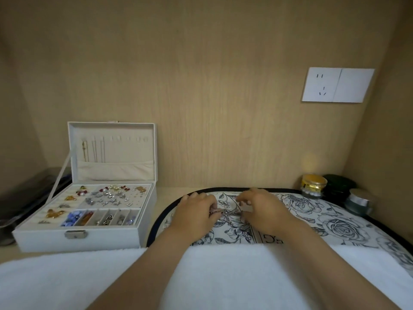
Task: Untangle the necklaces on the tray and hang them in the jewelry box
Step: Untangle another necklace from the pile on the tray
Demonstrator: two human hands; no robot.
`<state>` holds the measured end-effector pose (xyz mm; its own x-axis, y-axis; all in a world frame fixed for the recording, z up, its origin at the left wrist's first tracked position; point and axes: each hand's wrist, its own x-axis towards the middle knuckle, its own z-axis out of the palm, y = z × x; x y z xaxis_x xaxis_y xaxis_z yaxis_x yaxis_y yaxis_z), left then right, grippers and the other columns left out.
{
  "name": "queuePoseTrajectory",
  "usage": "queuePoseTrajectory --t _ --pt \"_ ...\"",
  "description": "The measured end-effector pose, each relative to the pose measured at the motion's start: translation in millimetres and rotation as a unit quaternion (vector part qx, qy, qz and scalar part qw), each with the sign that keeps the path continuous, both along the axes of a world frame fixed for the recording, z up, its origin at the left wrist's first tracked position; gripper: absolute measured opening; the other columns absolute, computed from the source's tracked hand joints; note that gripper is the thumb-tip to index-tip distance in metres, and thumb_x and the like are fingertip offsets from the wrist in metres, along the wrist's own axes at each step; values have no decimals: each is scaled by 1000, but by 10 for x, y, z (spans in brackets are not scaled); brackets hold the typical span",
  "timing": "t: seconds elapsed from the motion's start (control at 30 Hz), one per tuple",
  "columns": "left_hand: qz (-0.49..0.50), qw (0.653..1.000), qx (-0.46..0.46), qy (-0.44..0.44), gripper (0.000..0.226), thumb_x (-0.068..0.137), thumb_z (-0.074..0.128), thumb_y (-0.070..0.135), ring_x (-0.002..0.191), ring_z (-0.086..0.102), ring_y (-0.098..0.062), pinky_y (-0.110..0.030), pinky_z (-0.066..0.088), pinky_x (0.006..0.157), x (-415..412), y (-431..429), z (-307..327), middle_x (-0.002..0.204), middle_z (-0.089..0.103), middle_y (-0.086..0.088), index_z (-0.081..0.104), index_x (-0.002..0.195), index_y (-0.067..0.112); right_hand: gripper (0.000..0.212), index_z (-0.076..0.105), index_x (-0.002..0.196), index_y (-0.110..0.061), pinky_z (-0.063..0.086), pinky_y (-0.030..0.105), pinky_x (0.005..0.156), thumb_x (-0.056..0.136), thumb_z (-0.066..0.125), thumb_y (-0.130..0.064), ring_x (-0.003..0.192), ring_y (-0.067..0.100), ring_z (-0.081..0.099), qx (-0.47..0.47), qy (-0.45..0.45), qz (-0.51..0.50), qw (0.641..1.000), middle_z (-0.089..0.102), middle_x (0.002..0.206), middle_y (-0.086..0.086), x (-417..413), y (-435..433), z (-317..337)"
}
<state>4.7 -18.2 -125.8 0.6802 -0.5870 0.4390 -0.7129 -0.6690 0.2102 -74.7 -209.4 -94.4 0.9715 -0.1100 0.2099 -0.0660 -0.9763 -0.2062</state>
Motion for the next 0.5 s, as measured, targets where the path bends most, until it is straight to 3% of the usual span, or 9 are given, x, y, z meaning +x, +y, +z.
queuePoseTrajectory --t 0.07,0.2,0.33,0.43,0.5 --pt "-12 1000 12 13 30 94 52 50 109 48 -12 -32 32 101 4 -2 -14 112 60 13 61 119 36 36 64 130 -28 46 32 95 94 63 -26 108 14 57 61 -14 43 997 63 115 -6 11 45 -70" --pt "-17 999 30 18 36 91 53 47 114 45 -10 -30 26 104 28 17 -7 117 58 16 61 125 41 17 77 105 -30 49 26 85 91 67 -28 92 7 61 44 -22 49 998 68 102 -14 57 30 -132" --pt "-28 999 -1 35 42 87 57 43 115 45 -8 -28 25 104 27 27 -1 121 59 19 56 128 39 5 77 82 -29 46 18 71 85 74 -26 73 -1 59 131 -62 29 989 67 82 -17 29 38 -134" --pt "-59 997 -42 37 27 89 59 48 109 47 -6 -29 29 102 -27 -34 19 110 60 20 63 116 40 14 72 71 -25 47 16 62 83 72 -17 61 -2 58 253 -89 17 963 69 69 -14 12 34 -137" --pt "-71 994 -65 44 19 88 63 51 102 48 -4 -28 30 98 -70 -106 39 100 59 21 68 102 40 14 71 72 -22 51 26 66 84 69 -14 62 3 59 335 -87 27 938 69 68 -9 3 32 -120"
